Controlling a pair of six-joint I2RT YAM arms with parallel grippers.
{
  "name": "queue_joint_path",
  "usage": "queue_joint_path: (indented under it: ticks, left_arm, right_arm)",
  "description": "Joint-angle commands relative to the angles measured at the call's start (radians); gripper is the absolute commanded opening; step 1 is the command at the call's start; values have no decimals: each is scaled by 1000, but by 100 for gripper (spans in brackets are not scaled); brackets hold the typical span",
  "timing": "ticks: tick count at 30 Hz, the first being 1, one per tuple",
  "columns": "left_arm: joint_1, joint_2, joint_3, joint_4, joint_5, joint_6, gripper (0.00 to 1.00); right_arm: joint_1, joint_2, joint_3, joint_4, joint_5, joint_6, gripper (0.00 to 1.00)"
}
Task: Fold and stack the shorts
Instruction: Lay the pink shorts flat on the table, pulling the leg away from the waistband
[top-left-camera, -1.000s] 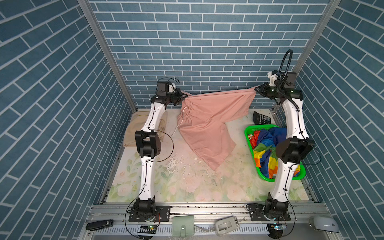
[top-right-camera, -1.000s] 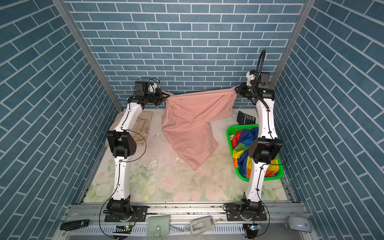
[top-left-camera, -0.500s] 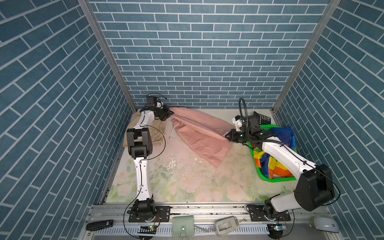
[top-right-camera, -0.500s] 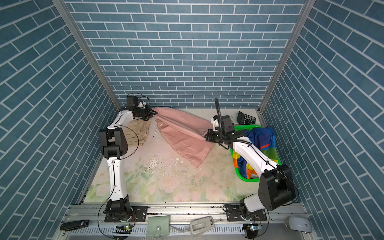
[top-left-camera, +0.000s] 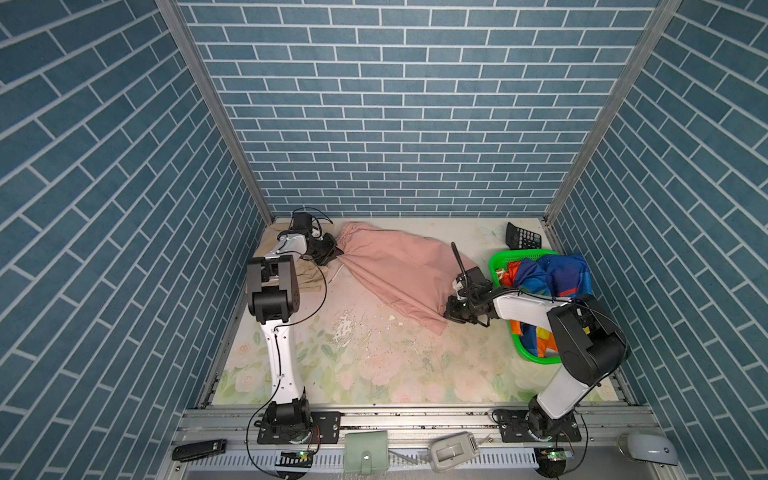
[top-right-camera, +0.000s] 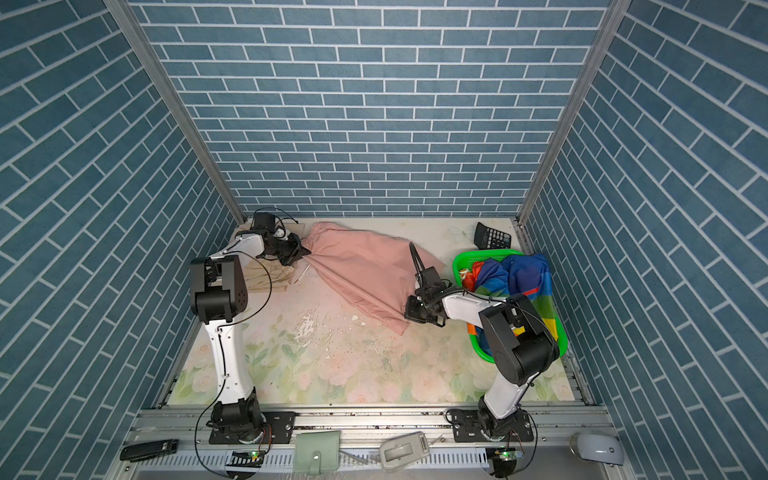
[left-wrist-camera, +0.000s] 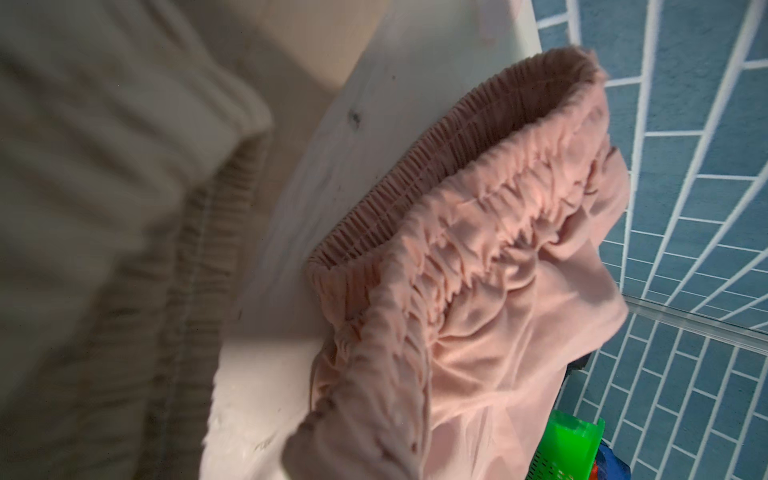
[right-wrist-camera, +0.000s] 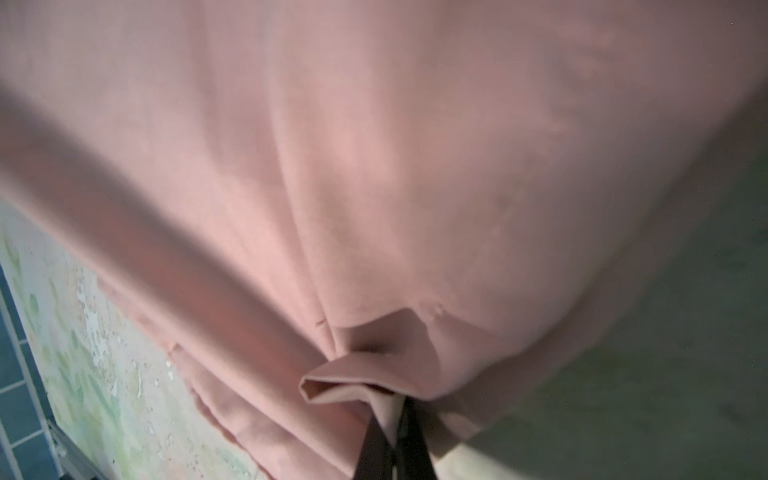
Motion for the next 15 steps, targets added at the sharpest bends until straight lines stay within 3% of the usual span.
queue_joint_path:
  ticks: [1,8,15]
  left_arm:
    - [7,-98,-102,43,-23,-5,0]
    - [-26,-256,-358,107,-23,-22,0]
    - [-23,-277,-260,-3,-63,40,0]
  right_arm:
    - [-101,-3,-17,-101,57,-65,0]
    - [-214,21,115,-215,111,-175,0]
    - [-195,-139,220,-325,101,-208,0]
